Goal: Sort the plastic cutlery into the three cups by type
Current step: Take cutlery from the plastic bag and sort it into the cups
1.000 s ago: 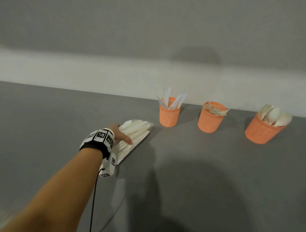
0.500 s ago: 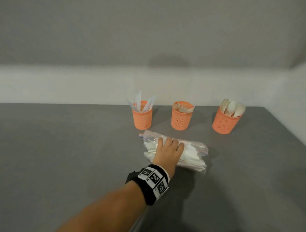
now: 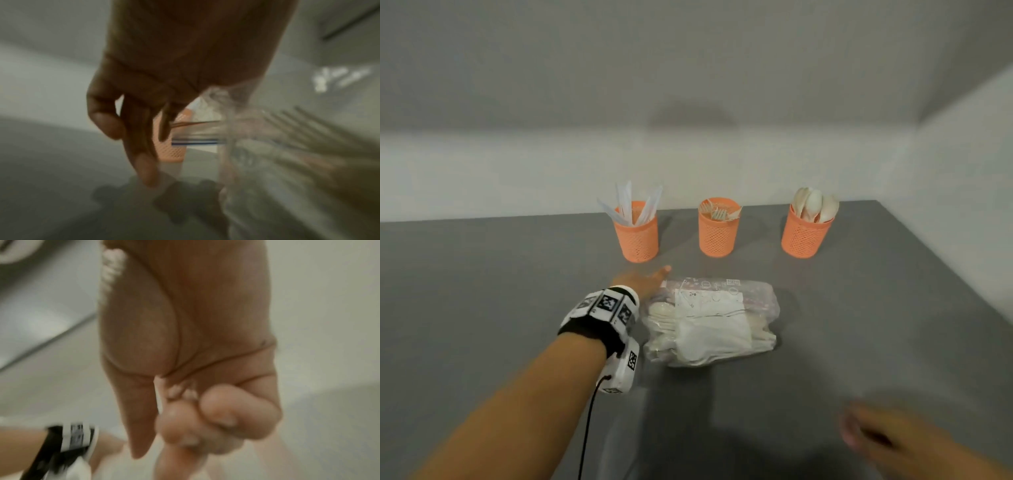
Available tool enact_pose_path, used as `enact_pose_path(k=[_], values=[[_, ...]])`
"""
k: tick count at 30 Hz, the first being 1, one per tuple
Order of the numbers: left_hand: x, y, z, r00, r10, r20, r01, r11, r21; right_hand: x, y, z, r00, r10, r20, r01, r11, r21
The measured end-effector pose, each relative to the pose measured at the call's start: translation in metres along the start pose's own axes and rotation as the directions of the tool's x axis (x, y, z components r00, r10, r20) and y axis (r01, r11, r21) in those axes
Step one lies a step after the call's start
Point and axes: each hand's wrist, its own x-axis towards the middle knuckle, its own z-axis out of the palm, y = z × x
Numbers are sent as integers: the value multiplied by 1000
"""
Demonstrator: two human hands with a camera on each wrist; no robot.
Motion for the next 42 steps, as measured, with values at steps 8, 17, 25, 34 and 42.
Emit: enact_pose_path(k=[8,17,25,34,42], values=[[-26,7,-16,711,659,-248,-702,636,-321,120,-68,-85,844,-58,-534,330,840,430],[-44,-3,-9,284,834,-473,-887,415,200,177,-89,-78,989,-149,14,131,910,394],[-54,-13,-21,492,810,-319,-703,586,403,161,-78,-91,992,14,-127,-27,994,-105],[-43,-8,4,870,470,-151,-425,868,256,157,-51,-89,963,262,-60,25,135,991],[-29,-20,1,979,177,-99,-194,678,-709,156,-17,-49,993,18,-116,116,-254,960]])
